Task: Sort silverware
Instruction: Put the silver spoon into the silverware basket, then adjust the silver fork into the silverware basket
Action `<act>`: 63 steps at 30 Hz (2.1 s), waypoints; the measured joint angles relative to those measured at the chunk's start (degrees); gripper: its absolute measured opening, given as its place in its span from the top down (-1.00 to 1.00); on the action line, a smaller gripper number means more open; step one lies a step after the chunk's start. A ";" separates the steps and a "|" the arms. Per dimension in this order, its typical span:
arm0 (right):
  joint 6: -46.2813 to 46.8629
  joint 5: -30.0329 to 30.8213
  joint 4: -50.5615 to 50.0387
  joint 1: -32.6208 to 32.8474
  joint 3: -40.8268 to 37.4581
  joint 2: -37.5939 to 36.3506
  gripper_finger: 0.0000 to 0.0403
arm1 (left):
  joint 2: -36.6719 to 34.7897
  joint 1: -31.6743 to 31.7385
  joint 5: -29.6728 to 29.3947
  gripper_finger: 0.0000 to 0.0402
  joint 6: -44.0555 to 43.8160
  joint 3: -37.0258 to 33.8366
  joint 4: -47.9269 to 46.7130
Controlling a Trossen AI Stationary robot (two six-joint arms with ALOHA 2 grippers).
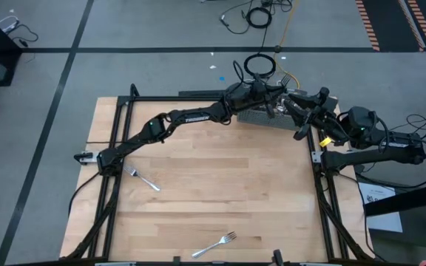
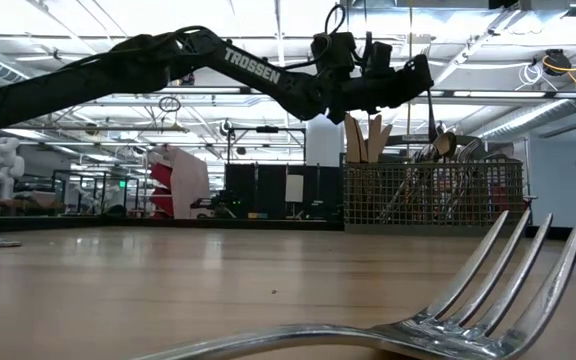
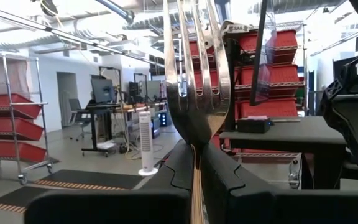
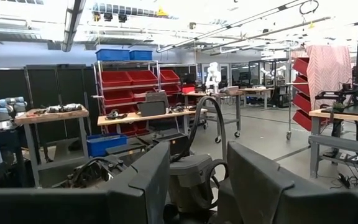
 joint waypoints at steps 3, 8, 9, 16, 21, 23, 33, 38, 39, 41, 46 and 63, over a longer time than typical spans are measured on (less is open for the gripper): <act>0.00 -0.02 0.00 0.02 0.00 0.02 0.25 | 0.00 -0.07 0.07 0.86 -0.10 0.00 0.01; 0.02 -0.02 0.00 0.01 0.00 0.02 0.25 | 0.00 -0.23 0.19 0.81 -0.24 0.00 0.01; 0.02 -0.02 0.00 0.00 0.00 0.02 0.25 | 0.00 -0.25 0.21 0.81 -0.24 0.00 -0.03; 0.02 -0.02 0.00 0.02 0.00 0.02 0.25 | 0.00 -0.25 0.27 0.80 -4.58 0.01 -1.26; 0.04 -0.02 0.00 0.01 0.00 0.02 0.25 | 0.00 -0.25 0.26 0.79 -4.50 0.02 -1.46; 0.03 -0.02 0.00 0.00 0.00 0.02 0.25 | 0.00 -0.18 0.26 0.77 -4.51 0.02 -1.46; 0.04 -0.02 0.00 0.01 0.00 0.02 0.25 | -0.04 0.08 -0.65 0.35 -4.68 0.09 -2.97; 0.11 -0.02 0.00 0.00 0.00 0.02 0.25 | -0.04 0.17 -2.84 0.30 -4.66 0.09 -2.75; 0.48 -0.02 -0.02 0.02 0.00 0.02 0.25 | -0.04 0.21 -3.59 0.30 -4.65 0.09 -2.70; 1.53 -0.02 -0.02 0.00 0.00 0.04 0.25 | -0.04 0.33 -4.78 0.31 -4.65 0.09 -2.91; 2.34 -1.67 -0.03 0.02 0.00 0.04 0.25 | -0.04 0.39 -5.12 0.38 -4.66 0.09 -2.89; 13.23 9.13 -3.58 -0.08 0.96 -0.99 0.25 | -18.14 0.72 -16.21 0.40 4.69 -0.11 -62.42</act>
